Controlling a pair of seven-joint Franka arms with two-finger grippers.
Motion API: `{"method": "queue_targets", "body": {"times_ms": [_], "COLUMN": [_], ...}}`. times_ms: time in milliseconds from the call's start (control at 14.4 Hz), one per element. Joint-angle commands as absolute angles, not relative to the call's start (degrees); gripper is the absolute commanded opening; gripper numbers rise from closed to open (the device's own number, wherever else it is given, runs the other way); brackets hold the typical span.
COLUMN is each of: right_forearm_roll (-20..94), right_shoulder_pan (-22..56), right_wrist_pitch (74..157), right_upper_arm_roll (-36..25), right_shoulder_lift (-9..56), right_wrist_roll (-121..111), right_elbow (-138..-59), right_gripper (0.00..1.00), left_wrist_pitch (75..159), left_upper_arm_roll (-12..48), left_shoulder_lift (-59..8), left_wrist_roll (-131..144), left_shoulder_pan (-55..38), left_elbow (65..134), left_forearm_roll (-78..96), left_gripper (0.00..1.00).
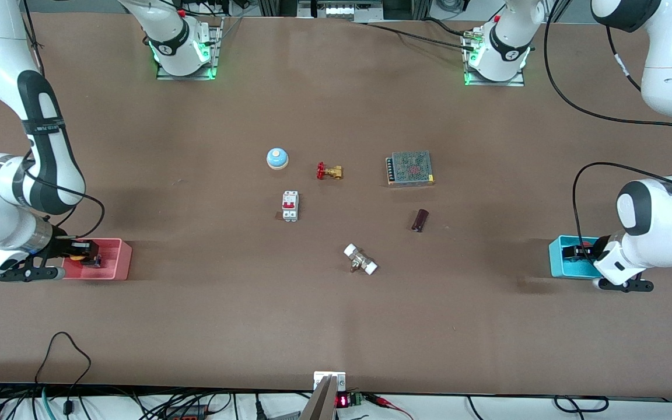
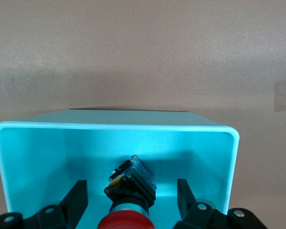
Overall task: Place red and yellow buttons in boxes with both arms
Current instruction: 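Lower both buttons into the boxes and open both grippers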
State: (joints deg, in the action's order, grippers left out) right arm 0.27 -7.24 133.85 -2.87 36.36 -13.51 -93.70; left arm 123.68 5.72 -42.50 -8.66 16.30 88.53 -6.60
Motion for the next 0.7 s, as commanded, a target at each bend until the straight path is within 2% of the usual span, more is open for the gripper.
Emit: {"method": "queue_targets", "body": {"times_ms": [0, 209, 627], "right_forearm_roll": [1.84, 1.76, 1.93], "right_shoulder_pan": [-7.12, -6.94, -6.68], "right_wrist_pitch": [135.79, 135.70, 135.44], "right_upper_arm_roll": [-2.90, -2.90, -2.81], "right_shoulder_lift": [37.88, 38.06, 38.93], "right_wrist_roll": [-14.68, -14.33, -13.97], "right_elbow": [-92.55, -92.81, -93.25], "right_gripper": [0.25, 0.25, 0.33], "left_wrist_pitch": [123.14, 121.13, 112.43], "left_upper_arm_roll": [6.33, 6.33, 8.51], "left_shoulder_lift": [-41.84, -39.21, -30.95], "left_wrist_roll": [-9.93, -9.76, -9.14], "left_shoulder_pan": [16.96, 16.79, 15.64], "left_elbow": [88.16, 87.98, 87.45], "left_forearm_roll": [-5.89, -6.06, -6.06], "left_gripper": [0.84, 0.84, 0.84]}}
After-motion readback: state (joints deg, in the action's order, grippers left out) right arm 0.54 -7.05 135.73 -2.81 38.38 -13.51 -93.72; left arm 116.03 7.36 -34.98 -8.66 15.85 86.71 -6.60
